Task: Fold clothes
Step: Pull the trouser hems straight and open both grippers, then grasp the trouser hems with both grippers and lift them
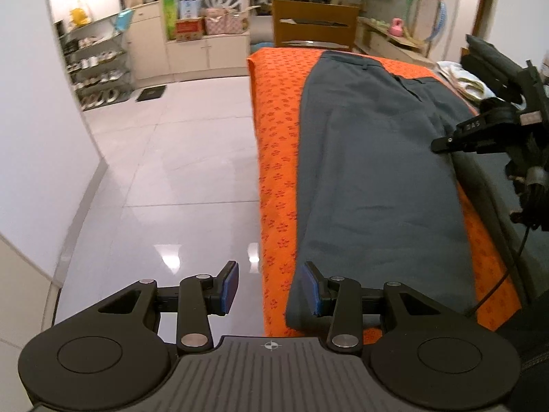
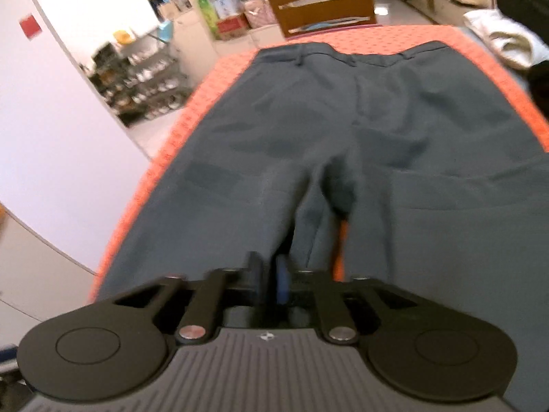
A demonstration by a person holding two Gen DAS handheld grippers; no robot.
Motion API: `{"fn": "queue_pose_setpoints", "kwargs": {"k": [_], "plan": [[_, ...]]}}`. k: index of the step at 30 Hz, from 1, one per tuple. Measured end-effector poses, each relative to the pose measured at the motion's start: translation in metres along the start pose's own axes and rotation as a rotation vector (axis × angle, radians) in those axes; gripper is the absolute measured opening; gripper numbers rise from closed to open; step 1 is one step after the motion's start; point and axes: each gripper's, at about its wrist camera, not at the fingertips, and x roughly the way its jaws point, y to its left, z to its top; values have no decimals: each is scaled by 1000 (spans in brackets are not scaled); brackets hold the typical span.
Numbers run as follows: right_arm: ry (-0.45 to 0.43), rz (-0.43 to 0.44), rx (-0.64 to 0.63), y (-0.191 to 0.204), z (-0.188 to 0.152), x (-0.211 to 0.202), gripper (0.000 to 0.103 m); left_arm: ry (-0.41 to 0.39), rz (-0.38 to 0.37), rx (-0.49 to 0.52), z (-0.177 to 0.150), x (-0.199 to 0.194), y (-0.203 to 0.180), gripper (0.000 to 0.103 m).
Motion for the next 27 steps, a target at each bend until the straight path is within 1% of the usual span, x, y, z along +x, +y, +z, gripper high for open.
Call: {"fn": "queue_pose_setpoints", "kwargs": {"k": [1, 4, 5, 8, 11, 14, 16, 19, 21, 22, 23, 24, 25, 27], "plan": [[0, -4, -19, 3, -2, -3, 37, 4, -19, 19, 0, 2, 1, 44], [-22, -10, -98, 16, -8, -17, 42, 21, -88, 59, 1, 9, 5, 44], [-23, -1, -111, 19, -12, -25, 42, 28, -114, 59, 0, 11, 8, 44], [-11, 39, -146, 31, -29, -45, 43, 58, -223, 32, 0, 19, 17, 42], [1, 60, -209, 48, -59, -70, 43, 110, -336, 5, -1, 29, 27, 41], [24, 62, -281, 67, -94, -88, 46, 145, -398, 27, -4, 40, 31, 36], [44, 55, -327, 79, -116, -97, 53, 154, -439, 48, -5, 43, 33, 36], [64, 18, -392, 98, -149, -105, 56, 168, -500, 80, -8, 49, 35, 37], [54, -21, -424, 109, -165, -107, 57, 164, -534, 144, -11, 46, 35, 38], [52, -35, -433, 113, -173, -108, 57, 161, -550, 178, -12, 44, 35, 40], [52, -50, -444, 118, -180, -108, 57, 158, -567, 212, -13, 43, 35, 44], [54, -67, -459, 123, -188, -107, 57, 155, -576, 253, -15, 42, 33, 46], [56, -85, -477, 128, -196, -105, 57, 152, -583, 296, -17, 41, 31, 48], [57, -125, -531, 137, -208, -101, 57, 131, -562, 377, -22, 40, 24, 48]]}}
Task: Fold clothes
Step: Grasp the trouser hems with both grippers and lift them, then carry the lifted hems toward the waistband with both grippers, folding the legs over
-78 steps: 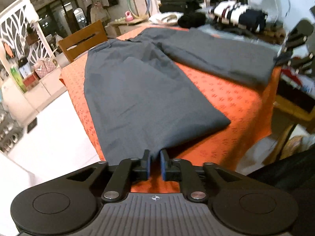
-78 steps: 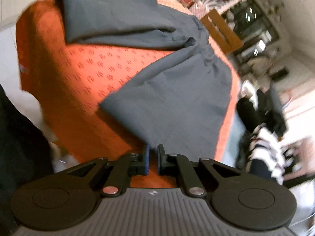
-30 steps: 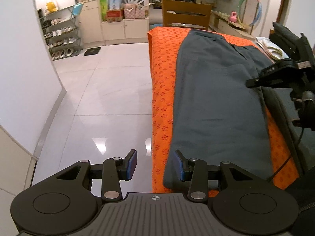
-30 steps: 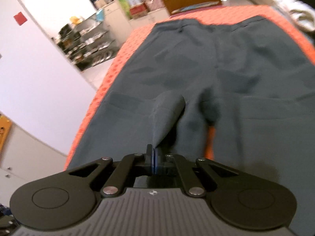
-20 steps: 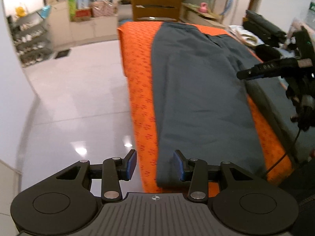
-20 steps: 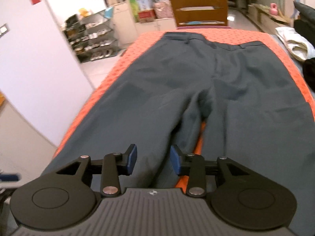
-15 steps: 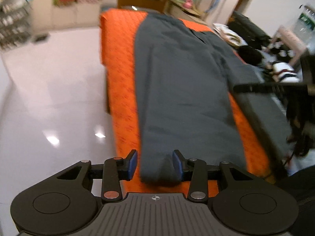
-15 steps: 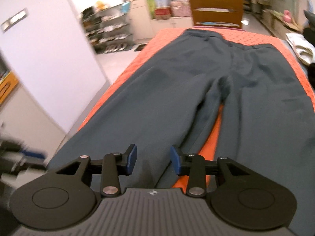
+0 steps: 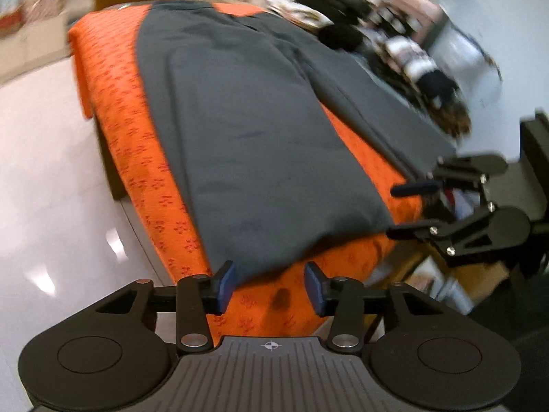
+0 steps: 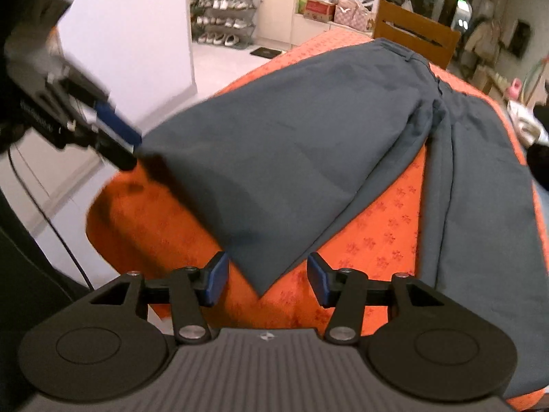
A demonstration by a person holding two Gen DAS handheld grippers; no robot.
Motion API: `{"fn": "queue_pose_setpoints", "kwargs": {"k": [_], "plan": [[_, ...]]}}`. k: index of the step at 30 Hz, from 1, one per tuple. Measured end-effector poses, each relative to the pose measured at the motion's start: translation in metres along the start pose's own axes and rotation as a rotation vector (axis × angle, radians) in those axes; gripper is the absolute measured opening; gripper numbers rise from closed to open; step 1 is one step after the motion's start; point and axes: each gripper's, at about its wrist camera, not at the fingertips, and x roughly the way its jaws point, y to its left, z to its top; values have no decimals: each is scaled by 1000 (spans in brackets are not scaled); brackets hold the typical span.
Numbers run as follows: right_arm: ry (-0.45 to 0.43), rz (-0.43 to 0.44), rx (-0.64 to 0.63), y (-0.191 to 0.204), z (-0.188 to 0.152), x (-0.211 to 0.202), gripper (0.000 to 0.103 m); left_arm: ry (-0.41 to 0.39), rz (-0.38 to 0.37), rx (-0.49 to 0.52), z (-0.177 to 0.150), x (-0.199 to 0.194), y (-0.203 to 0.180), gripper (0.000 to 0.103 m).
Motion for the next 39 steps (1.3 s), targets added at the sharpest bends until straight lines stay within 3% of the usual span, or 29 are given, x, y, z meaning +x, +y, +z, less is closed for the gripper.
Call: {"fn": "queue_pose_setpoints", "kwargs": {"k": [6, 7, 8, 9, 10, 13, 15, 19, 26, 30, 31, 34, 39], "plan": [[-20, -132, -121, 30, -5, 10, 48, -54, 150, 177, -8, 4, -17, 50], [-26, -144, -131, 32, -4, 12, 39, -63, 182, 209, -9, 5, -20, 45], [-30, -149, -145, 35, -4, 13, 31, -71, 215, 243, -10, 6, -24, 33], [-34, -152, -168, 37, -4, 13, 19, -79, 248, 277, -11, 7, -28, 16], [-41, -159, -190, 39, -3, 12, 8, -88, 281, 312, -12, 7, -32, 11], [-92, -211, -249, 46, 3, -6, 4, -129, 392, 464, -15, -1, -51, 8], [-125, -231, -274, 49, 8, -23, 4, -145, 468, 601, -16, -11, -66, 8], [-123, -225, -303, 52, 12, -47, 4, -148, 538, 754, -21, -22, -85, 8], [-44, -200, -337, 60, -10, -23, 8, -91, 492, 696, -33, -2, -78, 12], [-32, -214, -432, 72, -23, -16, 33, -111, 486, 706, -41, 3, -77, 22], [-38, -220, -464, 75, -25, -15, 37, -123, 484, 707, -46, 1, -76, 29], [-55, -244, -564, 82, -31, -11, 44, -137, 468, 722, -51, 0, -75, 38], [-102, -272, -729, 91, -31, -2, 50, -169, 482, 796, -55, 5, -78, 42]]}}
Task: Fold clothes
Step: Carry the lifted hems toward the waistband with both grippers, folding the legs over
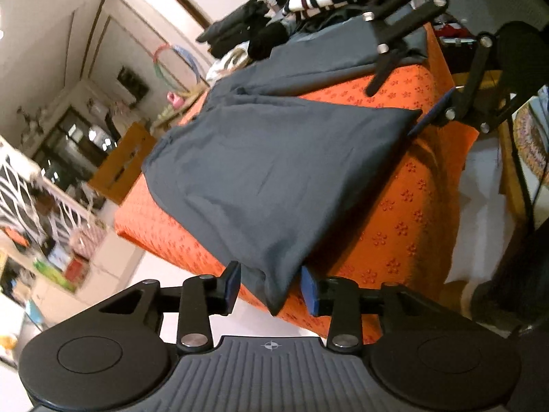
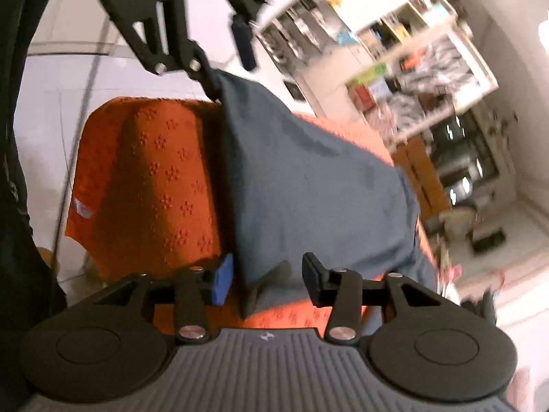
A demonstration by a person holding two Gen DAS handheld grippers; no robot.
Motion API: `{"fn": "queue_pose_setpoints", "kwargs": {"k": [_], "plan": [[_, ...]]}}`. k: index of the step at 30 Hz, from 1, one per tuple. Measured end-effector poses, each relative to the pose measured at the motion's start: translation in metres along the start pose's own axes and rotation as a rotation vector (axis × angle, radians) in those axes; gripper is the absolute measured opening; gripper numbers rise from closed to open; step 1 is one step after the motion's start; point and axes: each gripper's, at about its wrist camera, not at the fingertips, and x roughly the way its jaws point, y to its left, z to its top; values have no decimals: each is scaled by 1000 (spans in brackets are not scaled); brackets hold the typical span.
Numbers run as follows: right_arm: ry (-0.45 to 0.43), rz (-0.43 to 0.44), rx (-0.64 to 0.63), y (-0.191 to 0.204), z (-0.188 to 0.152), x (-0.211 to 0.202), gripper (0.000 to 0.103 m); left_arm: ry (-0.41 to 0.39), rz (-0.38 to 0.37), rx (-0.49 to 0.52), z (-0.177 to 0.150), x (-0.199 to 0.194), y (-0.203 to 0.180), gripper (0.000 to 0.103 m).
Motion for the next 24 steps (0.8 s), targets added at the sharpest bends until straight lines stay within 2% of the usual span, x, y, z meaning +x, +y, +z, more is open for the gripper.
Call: {"fn": "queue_pose_setpoints", "kwargs": {"k": [2, 3, 4, 6, 7, 12, 14, 15, 16, 20, 24], "plan": [[-10, 18, -44, 3, 3, 6, 48, -13, -15, 20, 1, 4, -1, 42], [-14, 27, -62, 3, 4, 9, 42, -20, -23, 33, 2, 6, -2, 42], [-19, 36, -74, 3, 4, 11, 25, -28, -31, 47, 3, 8, -3, 42], [-12, 65, -64, -1, 6, 13, 7, -55, -51, 54, 4, 7, -3, 42], [-16, 70, -35, -7, 8, 11, 6, -66, -62, 53, 5, 7, -3, 43], [-41, 78, 164, -51, 18, -8, 5, -77, -49, 93, 8, 16, -11, 43], [-46, 77, 199, -65, 20, -12, 5, -71, -26, 153, 5, 20, -16, 27], [-47, 73, 200, -70, 20, -13, 5, -74, -4, 180, 3, 22, -17, 13], [-47, 73, 195, -72, 20, -13, 5, -79, 2, 185, 2, 21, -14, 8], [-47, 94, 150, -62, 15, -8, 8, -96, 5, 161, 4, 15, 3, 6], [-51, 117, 156, -49, 7, -4, 22, -100, -4, 107, 14, 10, 19, 5]]}}
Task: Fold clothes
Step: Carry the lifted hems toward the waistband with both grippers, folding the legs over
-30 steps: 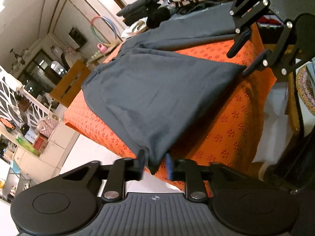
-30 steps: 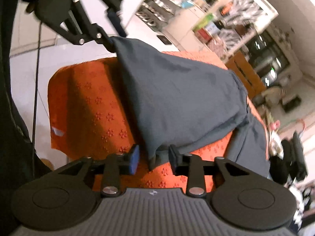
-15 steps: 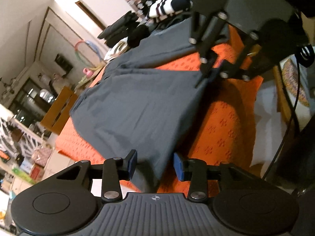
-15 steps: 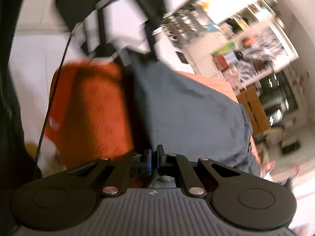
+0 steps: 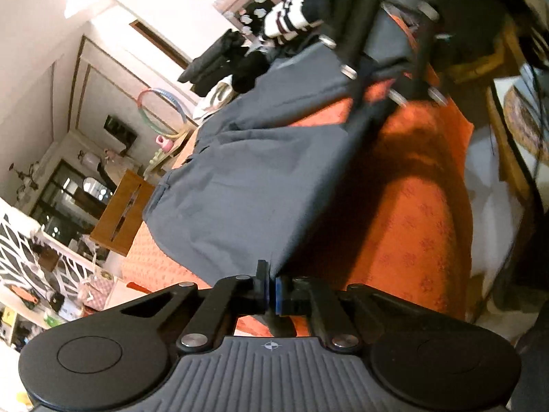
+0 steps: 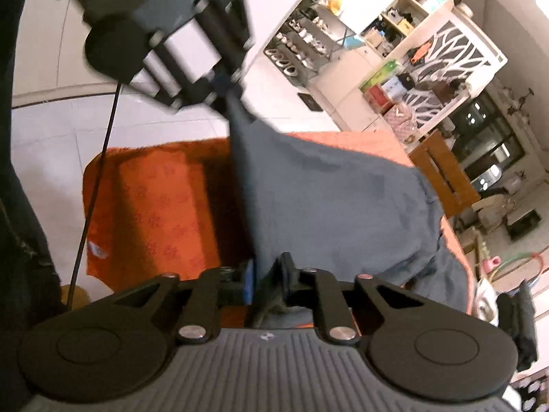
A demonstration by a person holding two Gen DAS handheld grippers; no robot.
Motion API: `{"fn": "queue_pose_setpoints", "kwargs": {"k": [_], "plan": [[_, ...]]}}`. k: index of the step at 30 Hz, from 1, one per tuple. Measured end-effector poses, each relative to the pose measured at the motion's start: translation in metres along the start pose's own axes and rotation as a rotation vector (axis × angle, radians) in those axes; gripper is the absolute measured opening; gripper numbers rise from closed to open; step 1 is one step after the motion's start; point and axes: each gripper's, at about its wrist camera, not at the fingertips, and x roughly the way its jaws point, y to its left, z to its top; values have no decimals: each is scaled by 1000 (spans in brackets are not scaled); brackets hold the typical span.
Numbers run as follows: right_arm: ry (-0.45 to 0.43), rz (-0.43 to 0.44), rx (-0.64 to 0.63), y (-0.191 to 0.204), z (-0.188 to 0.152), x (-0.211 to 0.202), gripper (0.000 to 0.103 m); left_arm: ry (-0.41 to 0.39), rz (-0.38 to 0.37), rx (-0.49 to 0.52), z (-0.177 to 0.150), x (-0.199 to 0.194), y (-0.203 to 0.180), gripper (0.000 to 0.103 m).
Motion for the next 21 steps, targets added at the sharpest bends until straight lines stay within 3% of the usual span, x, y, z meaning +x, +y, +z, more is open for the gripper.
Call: {"fn": "queue_pose_setpoints", "kwargs": {"k": [3, 5, 6, 7, 10, 16, 21], "plan": [[-2, -18, -26, 7, -7, 5, 33, -2, -8, -52, 7, -2, 11, 5], [-4, -29, -48, 9, -11, 8, 32, 2, -17, -79, 8, -1, 16, 5], [-8, -31, -51, 10, -13, 8, 26, 6, -23, -84, 8, 0, 16, 5], [-11, -33, -50, 10, -14, 7, 11, 8, -32, -84, 7, 0, 16, 5], [-7, -26, -3, 3, -10, -5, 9, 14, -68, -94, 5, -6, 16, 5], [-4, 75, 150, -21, -2, -37, 9, 15, -137, -162, 3, -33, 16, 5], [-2, 108, 204, -42, 4, -51, 9, 11, -120, -272, 13, -38, 33, 6]]}}
